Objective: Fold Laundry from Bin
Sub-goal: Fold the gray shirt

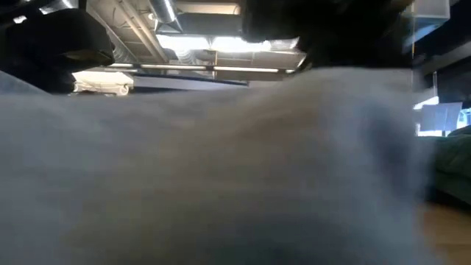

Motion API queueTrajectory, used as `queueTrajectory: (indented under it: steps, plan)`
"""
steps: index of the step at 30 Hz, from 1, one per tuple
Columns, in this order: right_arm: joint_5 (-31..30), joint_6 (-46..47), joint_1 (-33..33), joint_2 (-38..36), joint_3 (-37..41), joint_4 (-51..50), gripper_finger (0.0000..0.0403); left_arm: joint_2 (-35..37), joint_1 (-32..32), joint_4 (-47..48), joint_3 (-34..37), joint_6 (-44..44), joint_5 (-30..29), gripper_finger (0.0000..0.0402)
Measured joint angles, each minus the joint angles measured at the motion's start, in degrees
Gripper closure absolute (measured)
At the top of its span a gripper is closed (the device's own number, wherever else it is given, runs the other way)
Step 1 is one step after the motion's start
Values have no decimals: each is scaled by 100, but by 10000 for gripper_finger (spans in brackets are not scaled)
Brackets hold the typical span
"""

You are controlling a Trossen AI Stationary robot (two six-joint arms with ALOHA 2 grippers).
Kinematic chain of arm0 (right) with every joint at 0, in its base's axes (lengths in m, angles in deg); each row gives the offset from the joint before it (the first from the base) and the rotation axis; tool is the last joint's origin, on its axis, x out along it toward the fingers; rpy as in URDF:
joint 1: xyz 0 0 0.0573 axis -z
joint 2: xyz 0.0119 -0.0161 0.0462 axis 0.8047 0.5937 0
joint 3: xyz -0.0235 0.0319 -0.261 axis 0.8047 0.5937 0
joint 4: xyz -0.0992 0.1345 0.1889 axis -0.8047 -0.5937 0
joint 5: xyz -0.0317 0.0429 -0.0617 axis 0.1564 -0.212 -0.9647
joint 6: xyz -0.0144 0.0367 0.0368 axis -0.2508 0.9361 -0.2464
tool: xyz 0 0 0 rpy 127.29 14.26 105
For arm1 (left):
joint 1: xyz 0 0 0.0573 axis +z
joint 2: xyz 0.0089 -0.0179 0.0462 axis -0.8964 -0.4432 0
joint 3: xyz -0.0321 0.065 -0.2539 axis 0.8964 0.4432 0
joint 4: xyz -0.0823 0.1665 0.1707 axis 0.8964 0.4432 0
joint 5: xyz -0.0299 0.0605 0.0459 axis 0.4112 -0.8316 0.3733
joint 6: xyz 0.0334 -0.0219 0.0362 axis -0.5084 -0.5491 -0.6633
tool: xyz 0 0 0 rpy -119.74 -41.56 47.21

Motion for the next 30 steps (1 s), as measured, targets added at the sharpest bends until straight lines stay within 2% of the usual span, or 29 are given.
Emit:
queueTrajectory:
  steps: [4,7,9,12,17,24,27,30]
  plan:
    - [-483,35,-146,-232,0,395,402,2,-57,59,-8,41,-22,276]
    - [-1009,-178,-81,-314,0,1373,402,-2,-59,79,-31,40,-17,276]
    - [-1117,-373,22,-315,-2,2012,402,-2,-25,71,-31,40,-7,276]
    - [-863,-476,239,-188,-13,2578,402,-2,31,59,-33,39,59,276]
    - [-578,-600,441,142,4,2588,402,-5,33,33,-33,38,48,276]
    - [179,-645,382,487,2,3387,402,-9,128,6,-33,36,64,276]
    - [131,-669,319,490,-2,3415,402,-9,173,-4,-31,36,90,276]
    - [-402,-628,293,497,-2,2866,402,-11,181,-21,-31,36,101,276]
